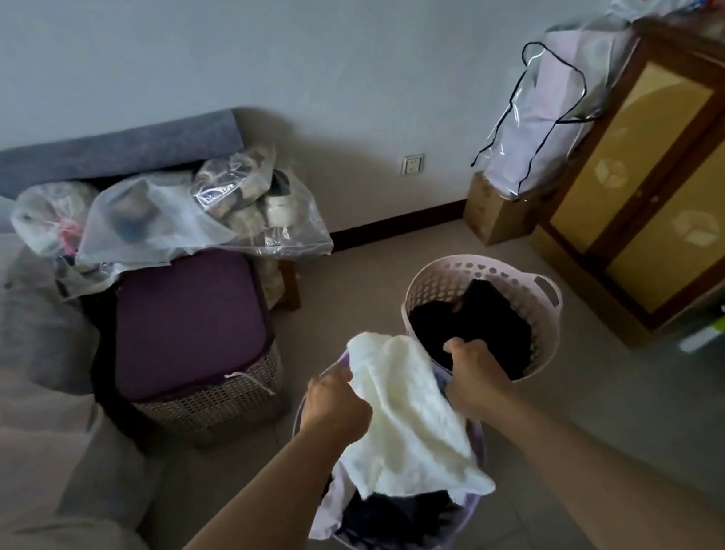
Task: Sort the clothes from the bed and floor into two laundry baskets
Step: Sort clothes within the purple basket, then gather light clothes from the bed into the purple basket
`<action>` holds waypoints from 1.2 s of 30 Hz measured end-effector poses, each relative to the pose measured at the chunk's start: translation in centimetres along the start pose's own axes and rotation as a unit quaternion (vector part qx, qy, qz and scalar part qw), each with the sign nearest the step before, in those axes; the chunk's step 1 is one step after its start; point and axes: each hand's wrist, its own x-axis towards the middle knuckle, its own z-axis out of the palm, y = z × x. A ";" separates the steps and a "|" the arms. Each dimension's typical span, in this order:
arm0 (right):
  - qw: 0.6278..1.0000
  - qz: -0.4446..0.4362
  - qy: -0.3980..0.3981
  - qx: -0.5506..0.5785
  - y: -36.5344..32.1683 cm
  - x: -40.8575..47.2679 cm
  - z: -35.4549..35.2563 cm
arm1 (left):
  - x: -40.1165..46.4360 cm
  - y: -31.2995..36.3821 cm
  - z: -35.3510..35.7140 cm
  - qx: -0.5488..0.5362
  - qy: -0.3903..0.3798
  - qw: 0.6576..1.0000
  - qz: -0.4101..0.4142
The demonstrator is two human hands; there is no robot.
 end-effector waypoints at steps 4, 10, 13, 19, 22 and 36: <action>0.998 -0.005 -0.056 -0.011 0.3 0.9 2.3 | 0.5 -1.3 -0.1 0.011 -0.032 0.999 -0.034; 0.998 -0.028 -0.062 -0.003 -1.6 1.8 3.7 | 0.5 -2.4 -0.8 0.012 -0.053 0.997 -0.061; 0.996 -0.046 -0.074 -0.014 -2.8 2.2 4.1 | 0.0 -3.0 -1.6 -0.004 -0.054 0.996 -0.067; 0.988 -0.114 -0.096 -0.037 -7.6 1.8 5.0 | -1.5 -5.4 -4.5 -0.021 -0.026 0.997 -0.073; 0.983 -0.151 -0.097 -0.044 -10.9 1.6 6.0 | -2.3 -7.6 -6.6 -0.057 0.005 0.994 -0.098; 0.952 -0.260 -0.135 -0.094 -31.7 -7.9 15.0 | -9.5 -27.2 -17.5 -0.142 0.098 0.966 -0.193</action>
